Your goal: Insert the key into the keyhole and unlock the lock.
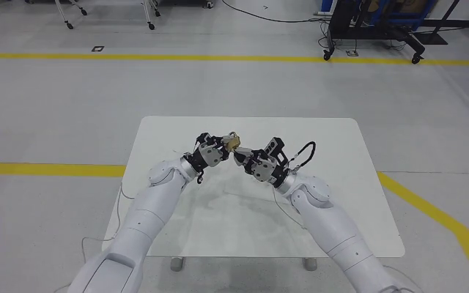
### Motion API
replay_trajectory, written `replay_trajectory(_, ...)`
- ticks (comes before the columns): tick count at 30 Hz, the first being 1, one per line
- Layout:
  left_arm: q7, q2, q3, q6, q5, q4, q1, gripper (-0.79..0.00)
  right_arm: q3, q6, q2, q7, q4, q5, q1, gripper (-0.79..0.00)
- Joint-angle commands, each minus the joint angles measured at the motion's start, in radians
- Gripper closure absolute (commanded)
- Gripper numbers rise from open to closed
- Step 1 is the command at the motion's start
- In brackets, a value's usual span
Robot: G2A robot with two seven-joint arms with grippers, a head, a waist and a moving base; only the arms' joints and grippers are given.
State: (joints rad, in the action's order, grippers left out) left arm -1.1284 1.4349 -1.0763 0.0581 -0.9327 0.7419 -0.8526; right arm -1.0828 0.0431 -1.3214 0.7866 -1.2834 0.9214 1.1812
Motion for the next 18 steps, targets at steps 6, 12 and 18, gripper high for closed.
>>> replay_trajectory(6, 0.022, 0.009, 0.005, 0.104, 0.014, 0.025, -0.019, 0.0, -0.008, -0.016, -0.012, 0.017, 0.031, 0.121, 0.003, 0.0)
replay_trajectory(12, 0.07, 0.012, 0.001, 0.205, 0.054, 0.041, -0.026, 0.0, -0.002, -0.027, -0.017, 0.048, 0.055, 0.136, -0.006, -0.351)
replay_trajectory(18, 0.123, 0.004, -0.017, 0.254, 0.112, 0.058, -0.03, 0.0, -0.017, -0.012, -0.015, 0.069, 0.048, 0.11, -0.003, -0.453)
